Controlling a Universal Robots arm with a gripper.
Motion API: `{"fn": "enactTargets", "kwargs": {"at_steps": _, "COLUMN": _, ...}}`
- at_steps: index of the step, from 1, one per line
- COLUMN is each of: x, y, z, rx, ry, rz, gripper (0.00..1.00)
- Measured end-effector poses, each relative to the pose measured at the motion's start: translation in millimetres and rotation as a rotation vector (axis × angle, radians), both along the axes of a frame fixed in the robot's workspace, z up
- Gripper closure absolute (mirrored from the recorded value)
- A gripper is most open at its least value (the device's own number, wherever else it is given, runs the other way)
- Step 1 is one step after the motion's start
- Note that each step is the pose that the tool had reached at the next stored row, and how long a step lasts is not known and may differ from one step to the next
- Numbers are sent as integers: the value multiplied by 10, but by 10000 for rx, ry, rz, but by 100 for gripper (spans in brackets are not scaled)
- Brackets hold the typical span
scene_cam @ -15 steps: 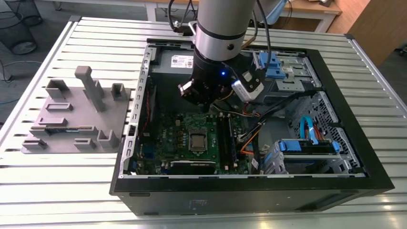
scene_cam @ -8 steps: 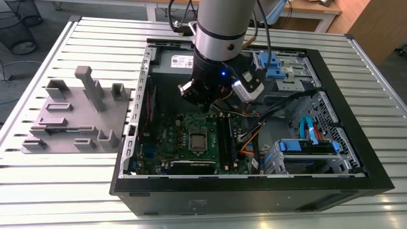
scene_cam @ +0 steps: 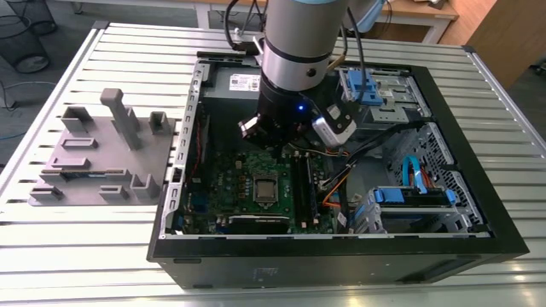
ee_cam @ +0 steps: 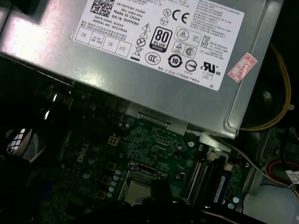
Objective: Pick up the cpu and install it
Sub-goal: 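Close the cpu cover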
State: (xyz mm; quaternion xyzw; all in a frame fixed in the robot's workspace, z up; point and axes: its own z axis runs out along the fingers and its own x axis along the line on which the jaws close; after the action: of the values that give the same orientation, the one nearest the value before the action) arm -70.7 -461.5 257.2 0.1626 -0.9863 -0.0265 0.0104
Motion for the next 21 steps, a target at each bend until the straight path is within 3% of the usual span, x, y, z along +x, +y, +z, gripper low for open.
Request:
{"fn": "enactTargets", "kwargs": {"at_steps": 7, "x": 0, "y": -222, "z": -8, "rx": 0, "ry": 1, "rz": 0, "gripper": 89}}
{"fn": "enactTargets", "kwargs": {"at_steps": 10, "x": 0, "y": -286, "z": -18, "rx": -1, "ry": 1, "rz": -5, "gripper": 89}}
{"fn": "enactTargets", "kwargs": {"at_steps": 21, "x": -8, "y": -336, "z": -97, "rx": -1, "ry": 1, "rz": -672, "gripper": 89}}
